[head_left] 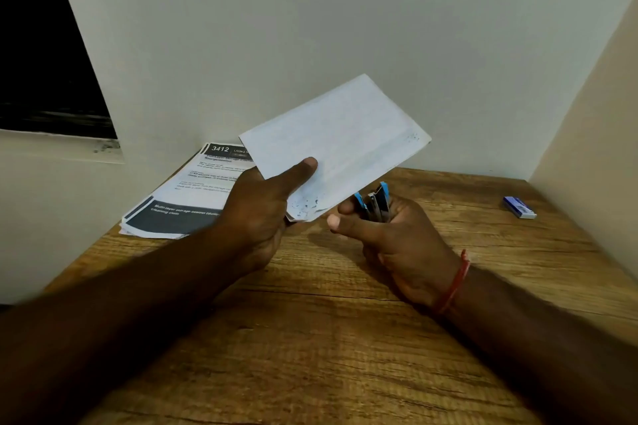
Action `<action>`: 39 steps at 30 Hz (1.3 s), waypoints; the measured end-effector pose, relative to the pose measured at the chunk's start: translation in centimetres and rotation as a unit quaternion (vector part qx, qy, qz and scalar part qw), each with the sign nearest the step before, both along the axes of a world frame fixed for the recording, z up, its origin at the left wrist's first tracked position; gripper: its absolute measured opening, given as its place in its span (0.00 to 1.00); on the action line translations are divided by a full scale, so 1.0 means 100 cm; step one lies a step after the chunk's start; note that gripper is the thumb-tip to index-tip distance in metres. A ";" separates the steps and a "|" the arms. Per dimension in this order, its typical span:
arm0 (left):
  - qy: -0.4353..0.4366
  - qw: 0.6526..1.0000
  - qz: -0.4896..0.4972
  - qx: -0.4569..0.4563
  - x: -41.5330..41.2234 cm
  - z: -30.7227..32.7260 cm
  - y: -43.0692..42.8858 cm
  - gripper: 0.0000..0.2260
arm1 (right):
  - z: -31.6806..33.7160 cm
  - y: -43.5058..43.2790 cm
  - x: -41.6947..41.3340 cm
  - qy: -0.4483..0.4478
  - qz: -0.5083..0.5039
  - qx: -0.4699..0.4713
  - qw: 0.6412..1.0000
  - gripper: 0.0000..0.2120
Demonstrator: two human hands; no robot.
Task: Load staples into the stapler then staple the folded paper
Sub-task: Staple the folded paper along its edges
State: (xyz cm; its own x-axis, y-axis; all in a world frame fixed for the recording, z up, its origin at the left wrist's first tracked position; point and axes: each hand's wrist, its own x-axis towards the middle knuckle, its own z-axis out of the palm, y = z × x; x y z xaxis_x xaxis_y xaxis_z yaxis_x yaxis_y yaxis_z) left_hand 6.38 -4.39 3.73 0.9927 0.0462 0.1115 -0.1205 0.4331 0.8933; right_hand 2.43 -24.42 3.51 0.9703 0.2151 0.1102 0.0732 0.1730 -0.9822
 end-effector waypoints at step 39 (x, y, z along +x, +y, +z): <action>-0.420 0.685 0.210 0.558 -0.023 0.005 -0.006 0.38 | 0.003 -0.012 0.016 -0.045 -0.169 0.088 0.981 0.14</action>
State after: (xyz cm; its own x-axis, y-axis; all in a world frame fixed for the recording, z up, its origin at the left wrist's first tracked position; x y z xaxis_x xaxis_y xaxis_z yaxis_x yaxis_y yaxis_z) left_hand 4.12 -5.01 4.19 0.4832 -0.2709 0.8326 -0.6988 -0.6922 0.1803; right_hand 4.05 -25.63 3.80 0.9676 -0.1478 0.2048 0.2404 0.2902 -0.9263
